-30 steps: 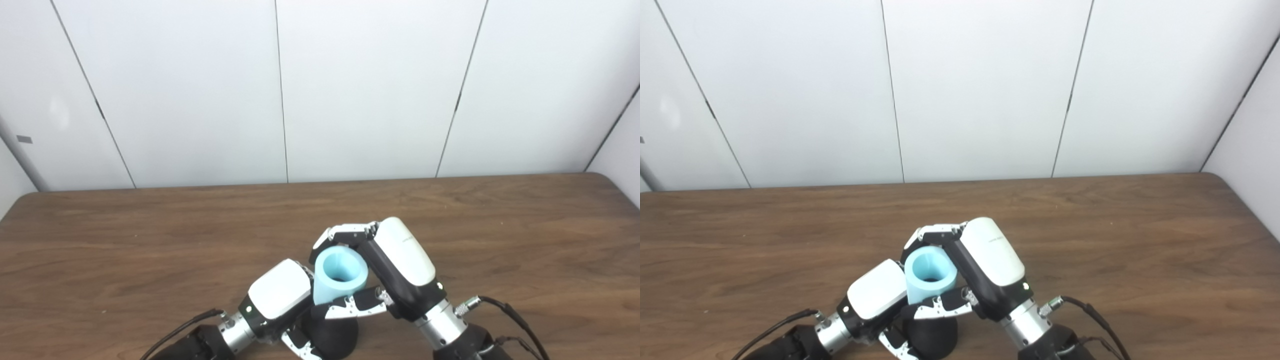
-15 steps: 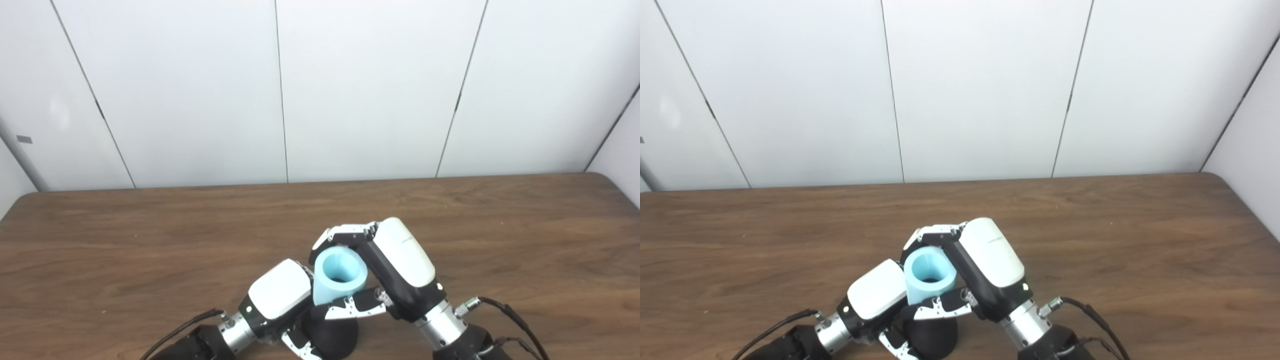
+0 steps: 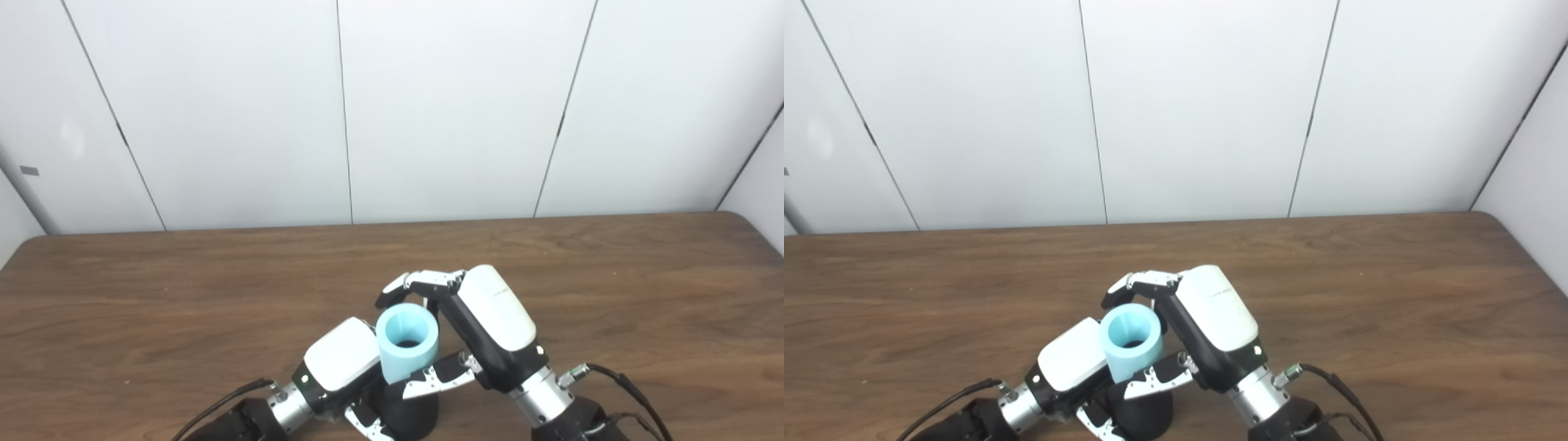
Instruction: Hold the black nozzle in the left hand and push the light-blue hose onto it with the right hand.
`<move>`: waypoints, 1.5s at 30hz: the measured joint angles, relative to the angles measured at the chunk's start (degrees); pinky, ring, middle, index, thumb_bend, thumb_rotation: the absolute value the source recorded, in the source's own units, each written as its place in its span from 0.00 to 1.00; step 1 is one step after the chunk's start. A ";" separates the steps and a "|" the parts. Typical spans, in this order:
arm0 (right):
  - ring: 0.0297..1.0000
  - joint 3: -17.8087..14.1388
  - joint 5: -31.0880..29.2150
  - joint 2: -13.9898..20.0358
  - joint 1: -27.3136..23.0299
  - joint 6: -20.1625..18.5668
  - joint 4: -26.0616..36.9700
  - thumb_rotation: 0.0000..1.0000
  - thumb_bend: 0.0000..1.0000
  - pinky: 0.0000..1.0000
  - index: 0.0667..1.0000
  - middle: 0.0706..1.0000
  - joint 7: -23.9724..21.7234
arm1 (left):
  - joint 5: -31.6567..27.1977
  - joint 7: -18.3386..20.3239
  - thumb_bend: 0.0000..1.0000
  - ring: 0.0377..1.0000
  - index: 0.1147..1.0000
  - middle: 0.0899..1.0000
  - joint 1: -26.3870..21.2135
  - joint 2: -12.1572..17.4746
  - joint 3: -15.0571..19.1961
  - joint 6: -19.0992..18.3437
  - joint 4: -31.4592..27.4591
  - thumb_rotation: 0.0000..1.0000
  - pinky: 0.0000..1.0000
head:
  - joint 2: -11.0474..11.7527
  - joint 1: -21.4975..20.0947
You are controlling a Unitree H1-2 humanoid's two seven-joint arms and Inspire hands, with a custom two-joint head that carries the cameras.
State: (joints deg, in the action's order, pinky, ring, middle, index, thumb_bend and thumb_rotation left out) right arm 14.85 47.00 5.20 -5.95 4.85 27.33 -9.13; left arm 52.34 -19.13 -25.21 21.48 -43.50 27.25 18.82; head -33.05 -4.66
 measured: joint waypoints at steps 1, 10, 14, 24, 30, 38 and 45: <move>0.46 0.00 0.00 0.00 0.00 0.00 0.00 0.21 0.97 0.37 0.57 0.54 0.00 | 0.00 0.00 0.52 0.12 0.41 0.42 0.00 0.00 0.00 0.00 0.00 0.00 0.10 | 0.00 0.00; 0.45 0.00 -0.02 -0.01 0.00 0.00 0.00 0.22 0.98 0.36 0.57 0.54 0.00 | 0.00 -0.08 0.52 0.12 0.41 0.42 -0.03 0.00 -0.09 0.00 0.01 0.00 0.10 | 0.00 0.00; 0.41 -0.19 -0.11 -0.02 0.03 -0.06 0.00 0.24 1.00 0.32 0.57 0.53 -0.01 | 0.00 -0.06 0.52 0.12 0.41 0.42 -0.02 0.00 -0.06 -0.01 0.01 0.00 0.11 | 0.00 0.09; 0.58 -1.72 -1.84 0.08 0.61 -1.92 0.11 0.49 1.00 0.46 0.64 0.64 -0.83 | -0.01 -0.03 0.52 0.12 0.41 0.42 -0.04 0.00 -0.10 0.00 0.03 0.00 0.10 | -0.09 -0.09; 0.68 -2.56 -3.10 1.65 1.14 -4.58 1.13 0.55 1.00 0.54 0.75 0.73 -4.24 | -0.01 0.09 0.52 0.12 0.41 0.42 -0.04 0.00 -0.04 0.00 0.02 0.00 0.11 | -0.09 -0.18; 0.76 -2.85 -5.00 2.55 1.99 -5.70 1.80 0.54 1.00 0.61 0.82 0.80 -6.33 | -0.01 -0.01 0.52 0.13 0.41 0.42 -0.06 0.00 -0.11 0.00 0.02 0.00 0.11 | 0.00 -0.18; 0.89 -3.42 -6.67 4.04 2.06 -5.10 1.99 0.66 1.00 0.81 0.92 0.92 -6.28 | -0.01 0.08 0.52 0.12 0.41 0.42 -0.04 -0.01 -0.02 0.00 0.02 0.00 0.10 | -0.18 0.09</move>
State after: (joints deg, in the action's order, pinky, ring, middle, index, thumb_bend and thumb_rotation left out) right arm 11.44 40.33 9.24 -3.89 -0.25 29.32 -15.41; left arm 52.33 -19.05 -25.25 21.47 -43.53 27.24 18.84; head -33.22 -4.57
